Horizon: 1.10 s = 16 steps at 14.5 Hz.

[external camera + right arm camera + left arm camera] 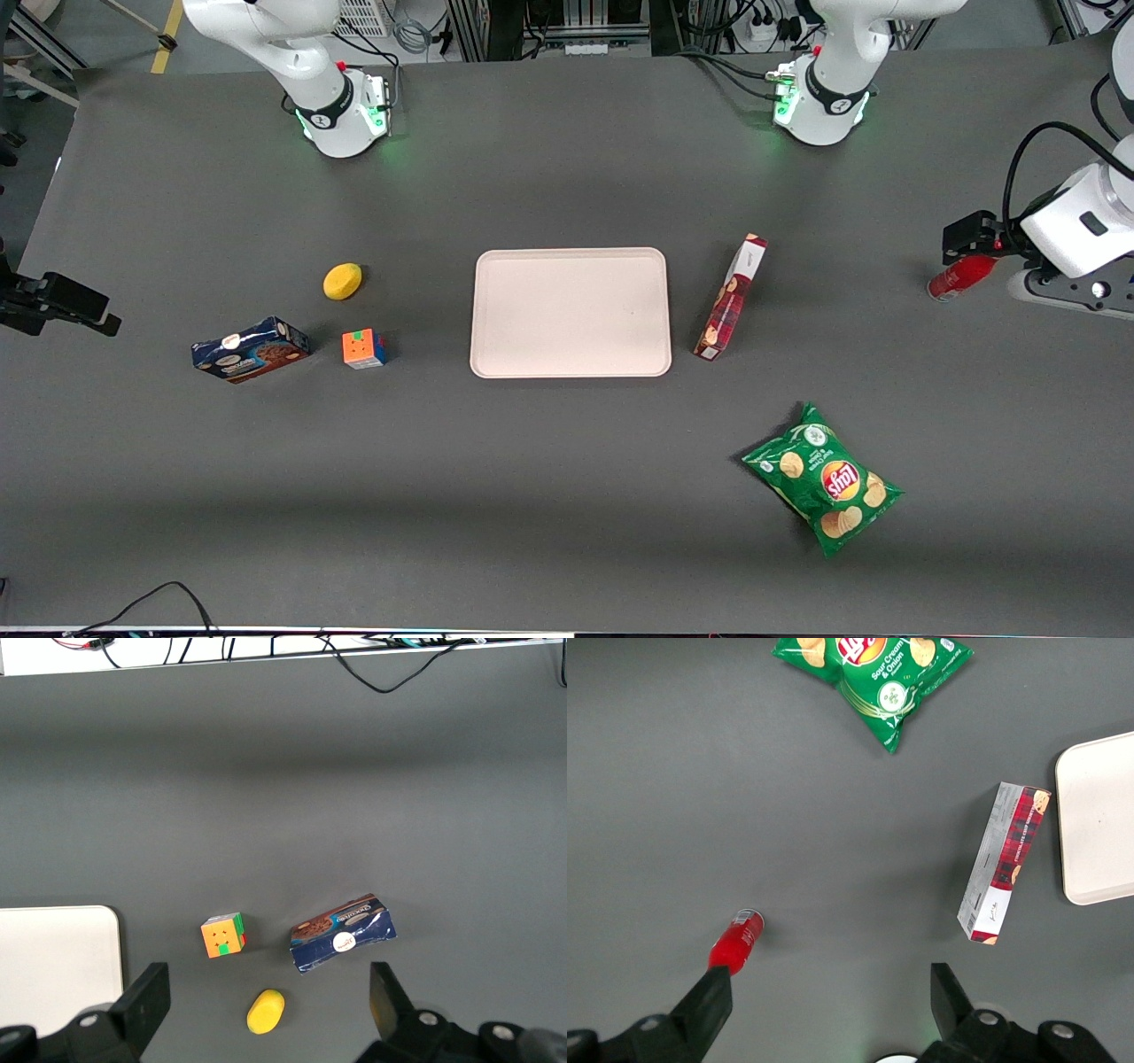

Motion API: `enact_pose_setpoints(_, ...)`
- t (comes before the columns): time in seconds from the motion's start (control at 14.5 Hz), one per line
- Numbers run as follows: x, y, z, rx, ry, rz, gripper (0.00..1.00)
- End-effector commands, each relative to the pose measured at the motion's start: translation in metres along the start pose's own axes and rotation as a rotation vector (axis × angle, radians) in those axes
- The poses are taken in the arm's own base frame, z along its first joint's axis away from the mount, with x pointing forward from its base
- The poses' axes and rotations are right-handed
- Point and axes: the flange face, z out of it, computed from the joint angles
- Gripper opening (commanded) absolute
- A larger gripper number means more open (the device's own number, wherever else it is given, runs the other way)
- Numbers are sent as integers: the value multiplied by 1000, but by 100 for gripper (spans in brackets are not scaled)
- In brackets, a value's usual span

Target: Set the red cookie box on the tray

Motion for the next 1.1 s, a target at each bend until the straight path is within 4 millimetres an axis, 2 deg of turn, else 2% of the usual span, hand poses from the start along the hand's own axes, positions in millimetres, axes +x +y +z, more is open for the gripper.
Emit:
enact_pose_setpoints(0.0, -4, 10, 6, -12, -73, 27, 100)
enact_pose_setpoints(0.14, -2, 36, 20, -14, -106, 61, 100)
enact_pose_setpoints(0.41, 1, 62, 63, -103, -127, 86, 100)
enact_pose_setpoints(0.48, 2, 76, 75, -97, -123, 105, 100)
enact_pose_setpoints(0.62, -6, 91, 104, -79, -68, 109, 100)
enact_pose_setpoints(0.83, -11, 119, 136, -62, -27, 118, 100)
enact_pose_setpoints(0.97, -25, 155, 162, -38, 38, 137, 100)
enact_pose_setpoints(1.03, -32, 166, 178, -30, 62, 140, 100)
